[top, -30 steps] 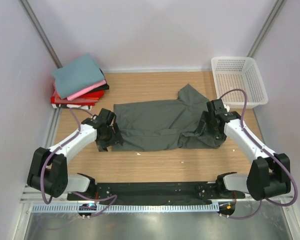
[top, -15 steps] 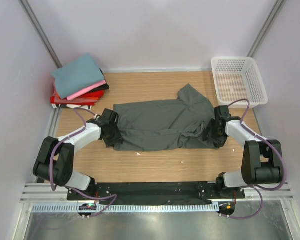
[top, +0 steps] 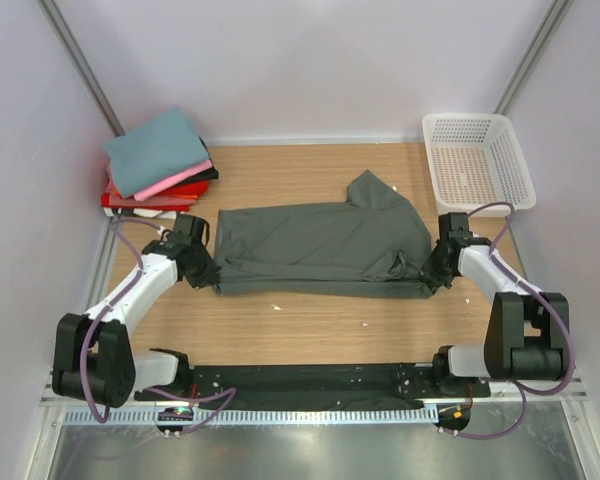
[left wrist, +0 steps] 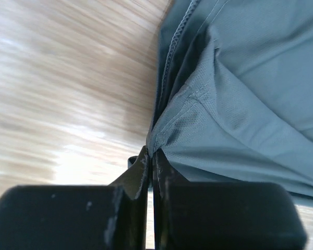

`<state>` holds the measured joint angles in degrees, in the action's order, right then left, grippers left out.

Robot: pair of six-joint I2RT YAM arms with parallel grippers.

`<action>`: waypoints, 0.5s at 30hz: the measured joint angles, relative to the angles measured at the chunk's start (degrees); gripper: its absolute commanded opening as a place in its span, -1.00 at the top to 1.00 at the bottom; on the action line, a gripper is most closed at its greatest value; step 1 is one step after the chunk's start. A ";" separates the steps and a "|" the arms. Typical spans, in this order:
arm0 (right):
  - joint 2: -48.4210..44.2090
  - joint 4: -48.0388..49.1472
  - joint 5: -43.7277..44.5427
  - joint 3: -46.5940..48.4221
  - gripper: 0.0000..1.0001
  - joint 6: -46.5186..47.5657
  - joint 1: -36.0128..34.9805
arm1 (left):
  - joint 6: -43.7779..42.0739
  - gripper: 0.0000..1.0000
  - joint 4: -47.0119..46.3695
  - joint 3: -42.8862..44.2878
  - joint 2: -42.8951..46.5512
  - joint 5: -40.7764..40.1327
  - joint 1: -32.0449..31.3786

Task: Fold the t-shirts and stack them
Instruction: Fold the tshirt

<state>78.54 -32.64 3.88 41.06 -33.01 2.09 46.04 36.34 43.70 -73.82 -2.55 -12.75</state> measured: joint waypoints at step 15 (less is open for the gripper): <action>-13.11 -9.42 1.46 3.67 -0.75 -2.51 -0.42 | -4.63 -0.58 11.74 5.92 4.87 3.93 1.64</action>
<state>65.43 -42.06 5.34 44.73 -35.53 1.67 41.41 48.07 49.63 -68.95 1.39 -11.11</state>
